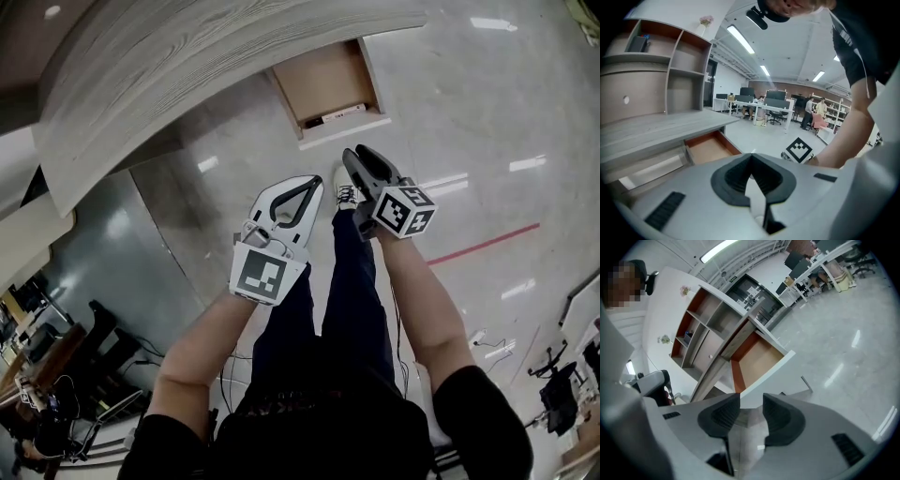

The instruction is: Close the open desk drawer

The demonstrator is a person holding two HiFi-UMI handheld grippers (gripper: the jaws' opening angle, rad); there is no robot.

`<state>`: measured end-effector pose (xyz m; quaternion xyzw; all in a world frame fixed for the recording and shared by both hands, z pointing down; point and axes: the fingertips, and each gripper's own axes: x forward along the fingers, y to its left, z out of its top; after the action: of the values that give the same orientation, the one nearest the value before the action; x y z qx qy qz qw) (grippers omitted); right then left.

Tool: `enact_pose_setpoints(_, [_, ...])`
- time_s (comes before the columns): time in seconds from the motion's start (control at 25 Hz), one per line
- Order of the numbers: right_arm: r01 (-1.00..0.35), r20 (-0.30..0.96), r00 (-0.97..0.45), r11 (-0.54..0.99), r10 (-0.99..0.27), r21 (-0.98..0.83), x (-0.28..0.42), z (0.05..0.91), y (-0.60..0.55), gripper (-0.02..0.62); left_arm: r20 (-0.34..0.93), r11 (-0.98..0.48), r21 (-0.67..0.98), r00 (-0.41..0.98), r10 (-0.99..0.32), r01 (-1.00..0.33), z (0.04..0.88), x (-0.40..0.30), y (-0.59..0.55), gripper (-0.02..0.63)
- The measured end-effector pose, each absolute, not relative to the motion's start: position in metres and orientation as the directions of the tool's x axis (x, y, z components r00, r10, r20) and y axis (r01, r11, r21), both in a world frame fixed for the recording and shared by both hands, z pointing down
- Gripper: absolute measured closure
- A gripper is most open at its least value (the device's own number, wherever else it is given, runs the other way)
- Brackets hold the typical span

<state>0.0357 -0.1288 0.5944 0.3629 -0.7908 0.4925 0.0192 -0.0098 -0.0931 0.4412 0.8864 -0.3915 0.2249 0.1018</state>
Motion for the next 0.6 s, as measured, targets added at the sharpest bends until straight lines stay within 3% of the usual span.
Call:
enact_pose_setpoints(0.32, [-0.563,0.400,-0.777,0.251,-0.487,-0.788,0.010,0.662,-0.136,0.403,0.526,-0.689,0.009,0.589,-0.613,-0.725,0.486,-0.025,-0.090,0.595])
enact_pose_setpoints(0.6, [-0.438,0.310,-0.827,0.191,-0.470,-0.878,-0.002,0.701,-0.152,0.351,0.590,-0.680,0.055,0.574,-0.568,-0.731,0.519,-0.034,-0.070,0.595])
